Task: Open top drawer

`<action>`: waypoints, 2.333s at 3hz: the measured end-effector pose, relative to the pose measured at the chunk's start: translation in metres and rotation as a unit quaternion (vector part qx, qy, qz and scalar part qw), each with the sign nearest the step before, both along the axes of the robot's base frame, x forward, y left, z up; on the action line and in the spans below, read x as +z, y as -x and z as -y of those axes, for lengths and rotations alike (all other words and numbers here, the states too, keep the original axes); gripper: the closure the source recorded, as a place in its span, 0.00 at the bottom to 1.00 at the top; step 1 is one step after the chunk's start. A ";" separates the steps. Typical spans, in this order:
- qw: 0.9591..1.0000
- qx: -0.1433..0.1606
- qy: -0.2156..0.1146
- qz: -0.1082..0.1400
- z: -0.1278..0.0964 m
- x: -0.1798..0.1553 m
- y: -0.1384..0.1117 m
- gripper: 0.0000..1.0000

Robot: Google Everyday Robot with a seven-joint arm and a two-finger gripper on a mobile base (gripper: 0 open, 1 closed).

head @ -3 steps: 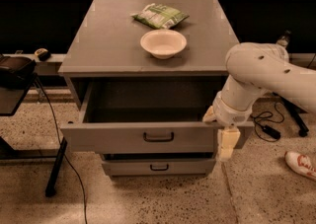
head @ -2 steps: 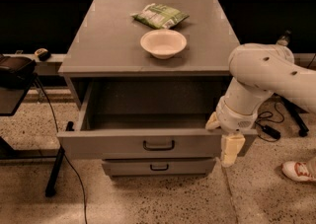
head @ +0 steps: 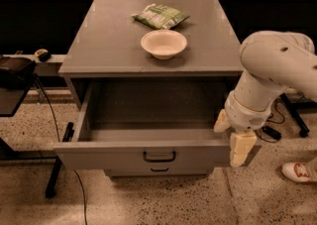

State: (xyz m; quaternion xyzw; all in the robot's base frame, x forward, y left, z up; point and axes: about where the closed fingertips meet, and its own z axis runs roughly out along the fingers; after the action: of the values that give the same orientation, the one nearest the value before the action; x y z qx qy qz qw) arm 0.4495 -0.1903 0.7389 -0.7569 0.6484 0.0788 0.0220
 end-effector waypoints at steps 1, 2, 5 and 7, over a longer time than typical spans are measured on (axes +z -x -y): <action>0.998 -0.013 -0.018 0.054 -0.020 0.018 -0.036 0.49; 0.992 -0.045 -0.032 0.112 -0.040 0.013 -0.076 0.73; 0.977 -0.086 -0.066 0.184 -0.086 -0.041 -0.119 1.00; 0.982 -0.076 -0.063 0.164 -0.100 -0.065 -0.121 1.00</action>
Offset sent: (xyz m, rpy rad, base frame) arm 0.1340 0.0645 0.0091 0.1065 -0.3990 -0.1985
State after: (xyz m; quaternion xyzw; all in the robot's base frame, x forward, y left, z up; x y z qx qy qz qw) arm 0.5708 -0.0904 0.6738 -0.7054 0.6852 -0.0078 0.1812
